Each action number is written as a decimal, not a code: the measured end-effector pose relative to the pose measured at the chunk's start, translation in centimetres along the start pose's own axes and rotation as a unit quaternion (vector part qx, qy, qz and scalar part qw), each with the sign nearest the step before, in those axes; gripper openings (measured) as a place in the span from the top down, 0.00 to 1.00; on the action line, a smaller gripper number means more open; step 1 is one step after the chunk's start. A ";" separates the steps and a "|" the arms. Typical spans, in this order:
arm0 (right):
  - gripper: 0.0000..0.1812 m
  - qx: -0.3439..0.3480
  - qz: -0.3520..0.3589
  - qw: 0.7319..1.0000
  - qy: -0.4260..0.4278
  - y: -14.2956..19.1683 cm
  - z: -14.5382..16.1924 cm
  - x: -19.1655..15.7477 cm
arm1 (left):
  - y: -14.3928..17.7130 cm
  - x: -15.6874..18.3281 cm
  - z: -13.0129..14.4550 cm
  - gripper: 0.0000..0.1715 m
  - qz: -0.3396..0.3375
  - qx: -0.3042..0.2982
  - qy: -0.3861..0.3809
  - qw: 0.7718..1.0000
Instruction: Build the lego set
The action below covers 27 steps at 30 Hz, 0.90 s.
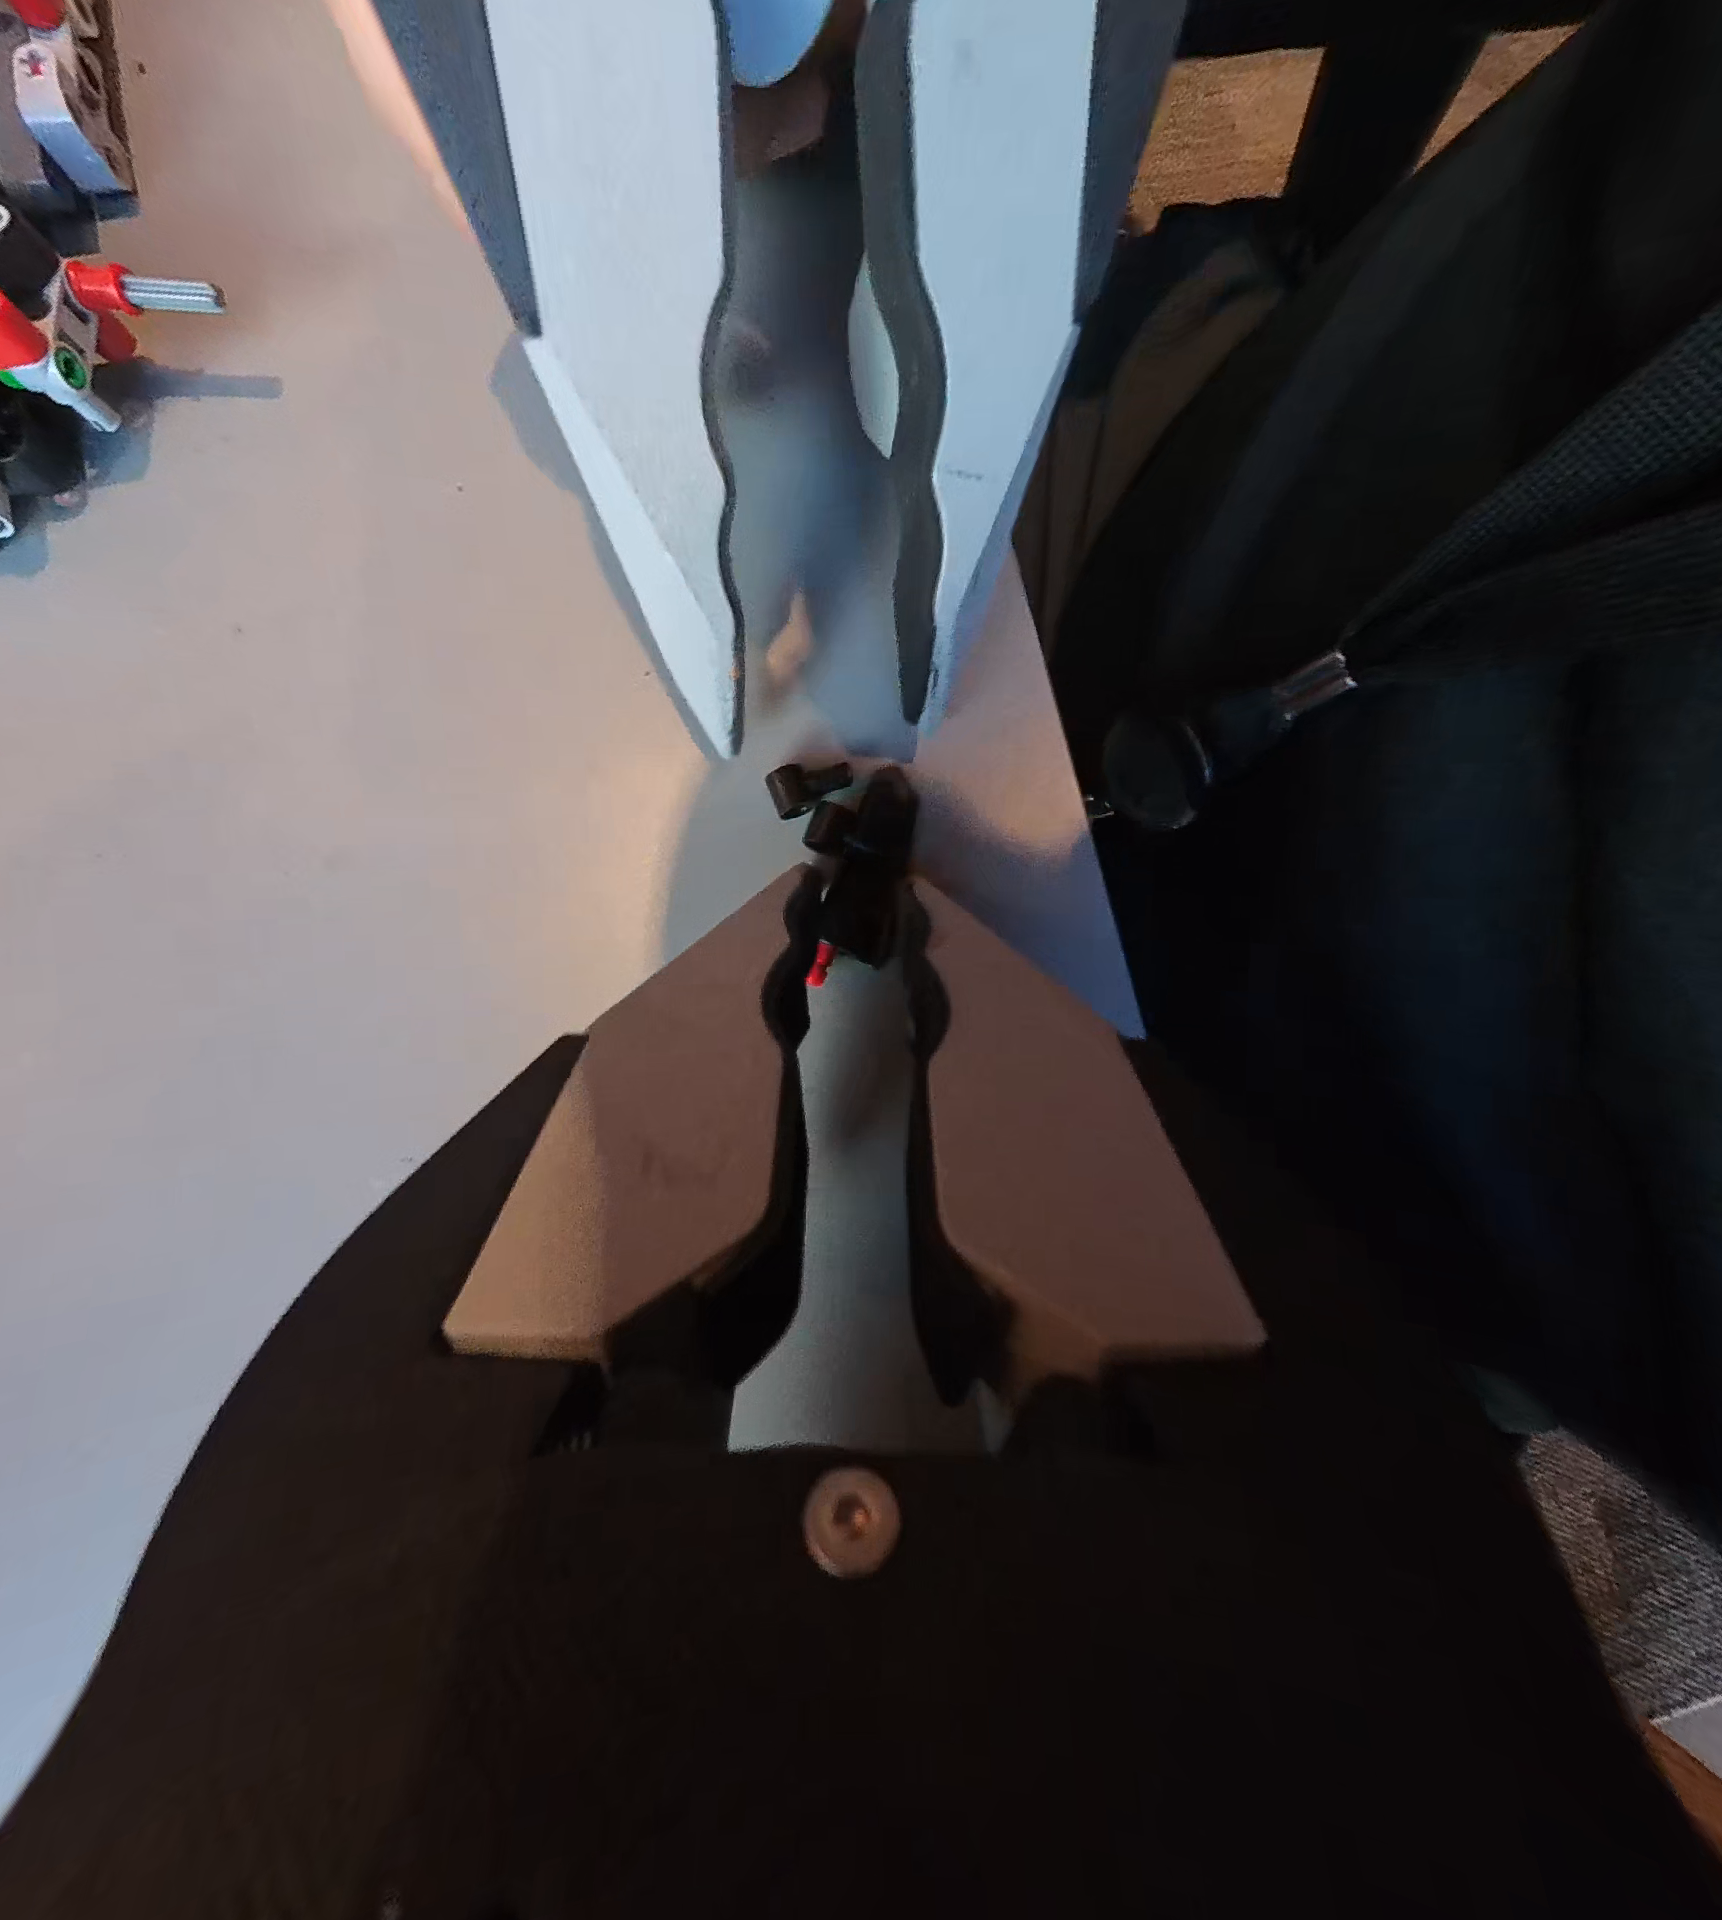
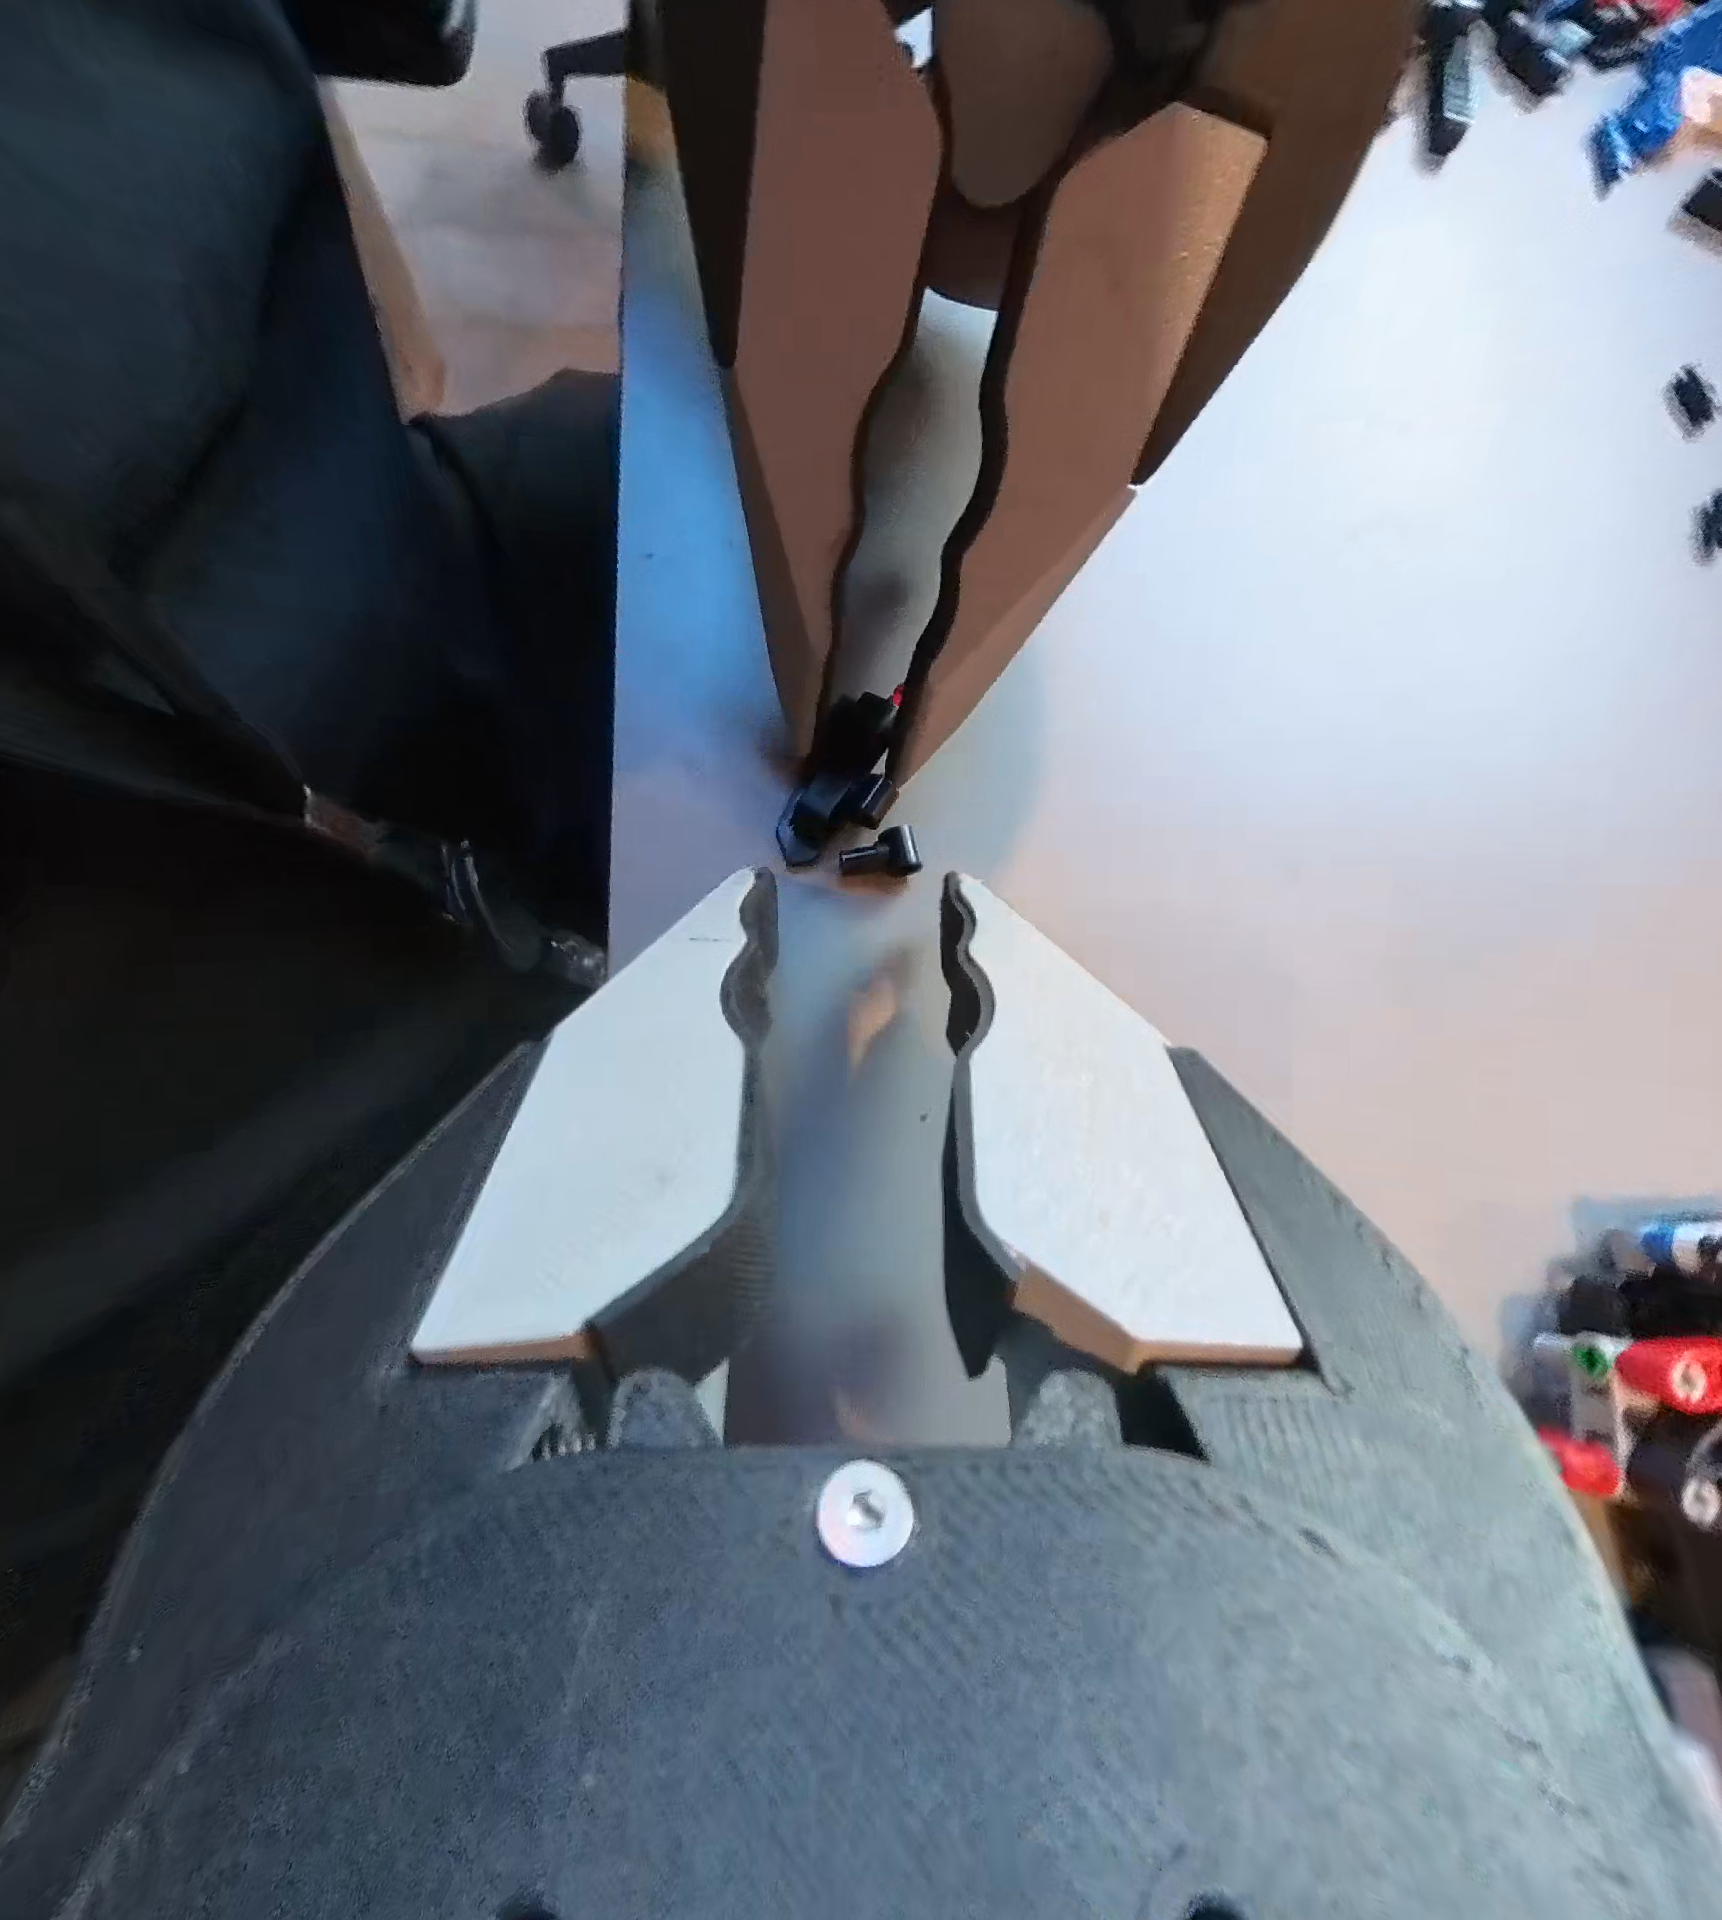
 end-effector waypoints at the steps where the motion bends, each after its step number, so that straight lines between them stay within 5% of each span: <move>1: 0.84 -0.003 -0.011 1.000 0.013 -0.1 -0.1 0.3 | 0.0 0.0 0.0 0.94 -0.004 -0.002 0.003 1.000; 7: 0.87 -0.025 -0.076 0.995 0.055 -1.0 -0.5 1.0 | 0.0 0.2 -0.1 0.94 -0.045 -0.016 0.039 0.998; 15: 0.93 -0.004 -0.037 0.999 0.039 -0.6 0.1 0.9 | 0.0 0.4 0.0 0.94 -0.093 0.002 0.105 0.990; 27: 0.89 -0.005 -0.032 0.999 0.021 0.0 0.6 0.8 | -0.5 0.9 -0.5 0.94 -0.143 0.009 0.156 0.977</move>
Point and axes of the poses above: each gripper's, where its closed fingertips meet, y back along the fingers, z out of its underside, x = y × z across the jaws, the point moved 5 cm from there along y, back along the fingers, and after that the axes turned 1 degree about -y, right-handed, at the moved point
